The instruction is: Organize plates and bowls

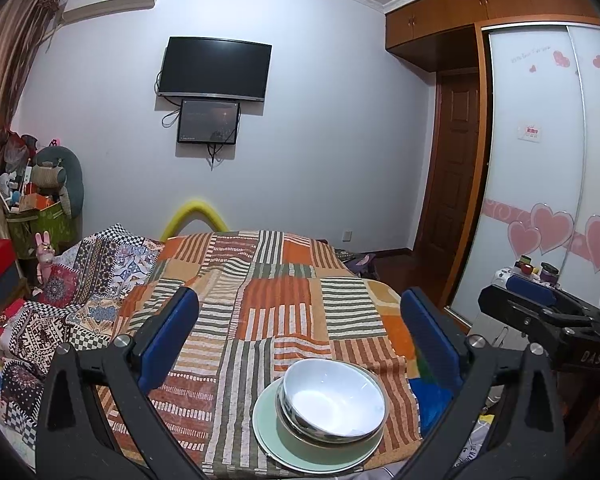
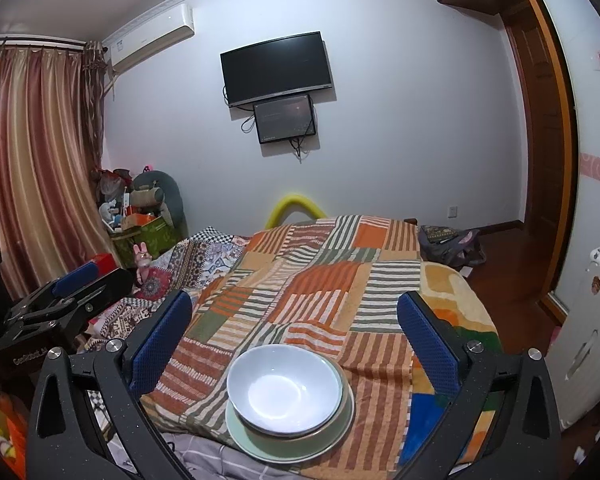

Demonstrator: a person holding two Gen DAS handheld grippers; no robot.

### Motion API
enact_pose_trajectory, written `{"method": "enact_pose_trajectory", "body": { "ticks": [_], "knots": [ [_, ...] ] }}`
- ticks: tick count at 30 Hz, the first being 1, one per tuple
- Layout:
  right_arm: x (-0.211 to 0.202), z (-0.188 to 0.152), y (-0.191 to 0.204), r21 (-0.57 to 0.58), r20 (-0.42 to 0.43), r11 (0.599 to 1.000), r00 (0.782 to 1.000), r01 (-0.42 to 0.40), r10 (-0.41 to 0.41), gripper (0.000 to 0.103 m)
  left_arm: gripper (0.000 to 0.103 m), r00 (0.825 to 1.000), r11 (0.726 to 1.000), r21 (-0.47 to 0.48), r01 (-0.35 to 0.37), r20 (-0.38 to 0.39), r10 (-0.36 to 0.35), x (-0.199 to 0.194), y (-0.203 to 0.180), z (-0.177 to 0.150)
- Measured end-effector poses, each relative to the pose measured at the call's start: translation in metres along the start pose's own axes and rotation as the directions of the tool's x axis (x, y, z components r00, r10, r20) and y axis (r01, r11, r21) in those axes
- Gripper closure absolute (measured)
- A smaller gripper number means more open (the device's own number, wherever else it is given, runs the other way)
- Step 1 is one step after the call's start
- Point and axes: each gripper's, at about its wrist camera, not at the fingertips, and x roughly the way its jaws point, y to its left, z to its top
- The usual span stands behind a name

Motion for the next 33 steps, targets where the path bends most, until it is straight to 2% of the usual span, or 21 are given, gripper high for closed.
{"method": "enact_pose_trajectory", "body": {
  "ticks": [33],
  "knots": [
    [-0.0022, 0.0022, 0.0005, 0.012, -0.014, 1.0, 1.0, -0.007, 0.007, 0.001, 0.0, 1.0, 1.0, -0.011, 0.002, -0.005, -0.002, -0.0037, 0.0058, -0.0018]
  ]
}}
